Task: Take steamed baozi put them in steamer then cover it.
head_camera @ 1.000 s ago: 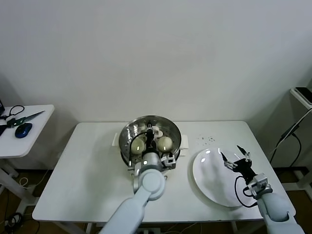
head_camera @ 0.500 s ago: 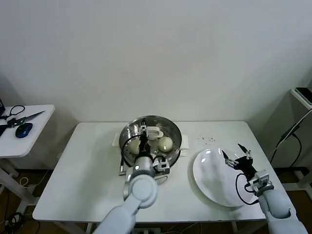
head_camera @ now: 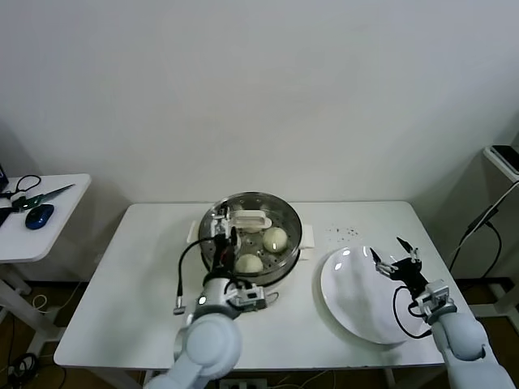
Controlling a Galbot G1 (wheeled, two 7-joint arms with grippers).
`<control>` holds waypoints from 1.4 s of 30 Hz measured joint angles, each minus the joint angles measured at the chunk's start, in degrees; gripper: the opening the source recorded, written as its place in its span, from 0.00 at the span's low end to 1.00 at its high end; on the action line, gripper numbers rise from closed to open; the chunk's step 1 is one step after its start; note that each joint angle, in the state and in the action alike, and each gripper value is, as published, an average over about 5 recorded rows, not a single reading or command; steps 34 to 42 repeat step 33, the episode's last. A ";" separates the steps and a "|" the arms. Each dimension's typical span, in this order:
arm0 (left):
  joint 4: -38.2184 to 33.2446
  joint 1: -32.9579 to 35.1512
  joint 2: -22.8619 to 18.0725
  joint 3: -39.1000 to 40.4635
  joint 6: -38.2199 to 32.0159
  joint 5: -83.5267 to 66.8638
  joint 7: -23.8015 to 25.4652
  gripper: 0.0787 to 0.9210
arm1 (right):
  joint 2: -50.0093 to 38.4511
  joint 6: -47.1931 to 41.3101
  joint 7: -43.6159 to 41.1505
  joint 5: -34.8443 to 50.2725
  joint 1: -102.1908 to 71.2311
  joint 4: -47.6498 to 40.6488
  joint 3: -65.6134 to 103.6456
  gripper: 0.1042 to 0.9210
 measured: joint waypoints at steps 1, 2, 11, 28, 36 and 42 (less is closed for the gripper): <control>-0.93 0.94 0.45 -0.97 0.00 -1.57 -1.10 0.88 | 0.05 0.01 0.00 0.02 -0.05 0.02 0.00 0.88; -1.76 1.92 0.85 -2.07 0.00 -3.35 -2.33 0.88 | 0.12 0.03 -0.01 0.04 -0.12 0.04 0.00 0.88; -5.95 12.38 1.24 -17.35 -0.94 -29.01 -13.16 0.88 | 0.65 0.31 -0.02 0.57 -0.90 0.38 0.16 0.88; -0.56 25.28 -4.85 -39.18 -32.51 -70.31 -19.65 0.88 | 1.99 1.58 -0.05 5.04 -3.97 3.44 1.59 0.88; 0.83 26.40 -5.36 -41.19 -36.38 -73.38 -19.82 0.88 | 2.31 2.08 -0.22 6.00 -4.79 3.73 1.90 0.88; 0.83 26.40 -5.36 -41.19 -36.38 -73.38 -19.82 0.88 | 2.31 2.08 -0.22 6.00 -4.79 3.73 1.90 0.88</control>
